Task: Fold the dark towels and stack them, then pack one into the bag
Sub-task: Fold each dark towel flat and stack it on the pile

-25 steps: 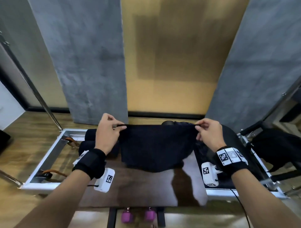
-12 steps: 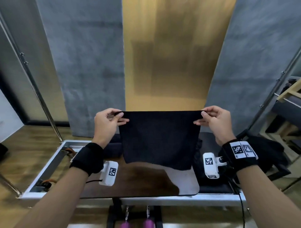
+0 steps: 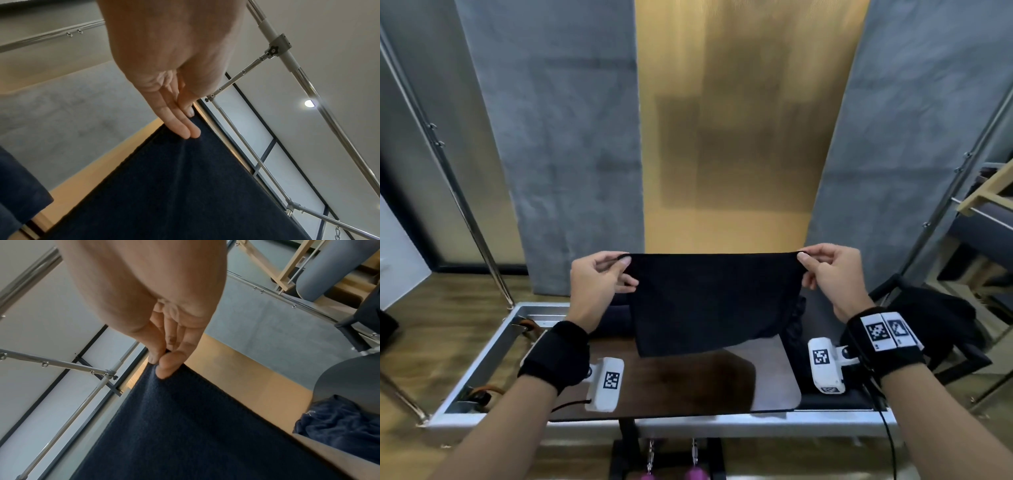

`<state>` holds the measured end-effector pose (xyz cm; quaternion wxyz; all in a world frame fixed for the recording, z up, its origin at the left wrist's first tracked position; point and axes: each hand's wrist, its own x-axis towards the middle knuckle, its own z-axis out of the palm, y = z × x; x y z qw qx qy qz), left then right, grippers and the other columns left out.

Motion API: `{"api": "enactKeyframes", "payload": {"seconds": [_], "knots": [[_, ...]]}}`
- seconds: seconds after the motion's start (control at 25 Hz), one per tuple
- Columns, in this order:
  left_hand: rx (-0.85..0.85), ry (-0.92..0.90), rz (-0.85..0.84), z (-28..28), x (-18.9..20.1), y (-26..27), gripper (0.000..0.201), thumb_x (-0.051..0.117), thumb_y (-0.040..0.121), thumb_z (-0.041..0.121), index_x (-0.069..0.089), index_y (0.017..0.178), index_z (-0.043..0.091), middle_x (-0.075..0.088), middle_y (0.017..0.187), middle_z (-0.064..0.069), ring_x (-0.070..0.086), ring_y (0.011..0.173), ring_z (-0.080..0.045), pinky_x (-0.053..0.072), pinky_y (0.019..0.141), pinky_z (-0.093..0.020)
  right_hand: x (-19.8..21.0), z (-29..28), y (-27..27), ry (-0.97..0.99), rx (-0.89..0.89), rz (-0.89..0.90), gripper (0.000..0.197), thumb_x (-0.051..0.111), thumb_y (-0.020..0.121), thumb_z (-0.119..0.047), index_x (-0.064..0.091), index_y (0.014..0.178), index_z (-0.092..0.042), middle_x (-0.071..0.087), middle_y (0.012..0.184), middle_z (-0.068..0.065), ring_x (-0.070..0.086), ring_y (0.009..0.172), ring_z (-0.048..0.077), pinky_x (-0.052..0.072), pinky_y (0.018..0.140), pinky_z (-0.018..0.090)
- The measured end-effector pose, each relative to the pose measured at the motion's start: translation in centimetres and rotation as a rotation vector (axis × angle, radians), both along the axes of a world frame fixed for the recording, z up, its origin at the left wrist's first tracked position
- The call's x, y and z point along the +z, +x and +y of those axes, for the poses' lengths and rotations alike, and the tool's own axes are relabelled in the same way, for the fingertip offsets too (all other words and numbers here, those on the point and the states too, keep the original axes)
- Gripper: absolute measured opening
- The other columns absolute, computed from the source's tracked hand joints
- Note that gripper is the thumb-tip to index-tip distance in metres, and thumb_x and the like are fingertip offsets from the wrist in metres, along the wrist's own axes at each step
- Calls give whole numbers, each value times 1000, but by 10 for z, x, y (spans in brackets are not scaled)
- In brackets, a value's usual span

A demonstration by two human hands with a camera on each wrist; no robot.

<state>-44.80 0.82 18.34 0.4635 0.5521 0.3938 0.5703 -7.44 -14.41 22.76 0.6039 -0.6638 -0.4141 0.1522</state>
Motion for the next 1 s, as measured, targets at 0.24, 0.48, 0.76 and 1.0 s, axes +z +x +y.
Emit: {"api": "enactKeyframes", "payload": {"seconds": [0.24, 0.48, 0.76, 1.0], "knots": [[73, 15, 1, -6, -2, 1, 11, 74, 96, 16, 72, 90, 7, 56, 47, -14, 50, 37, -22, 47, 40, -27, 5, -12, 6, 20, 37, -32, 13, 71, 96, -8, 76, 86, -3, 50, 42, 9, 39, 33, 15, 36, 41, 13], [10, -65, -17, 13, -5, 16, 10, 68, 99, 16, 69, 94, 8, 67, 62, 2, 77, 65, -36, 57, 44, -31, -3, 14, 16, 15, 46, 22, 12, 69, 98, -7, 72, 92, 2, 62, 54, 13, 58, 39, 22, 46, 39, 24], [-37, -58, -100, 48, -12, 39, 7, 63, 103, 3, 69, 101, 0, 76, 98, -16, 78, 103, -30, 63, 83, -25, -18, 60, 26, 73, 89, 140, 11, 63, 100, 1, 68, 90, 3, 71, 93, 17, 79, 84, 31, 63, 86, 38], [-51, -38, -47, 48, -36, 32, 11, 65, 102, 6, 73, 96, 6, 78, 88, -13, 79, 93, -30, 62, 86, -29, -44, 53, 32, 115, 124, 211, 11, 67, 97, 0, 74, 88, -2, 76, 92, 21, 79, 87, 32, 64, 83, 34]]}}
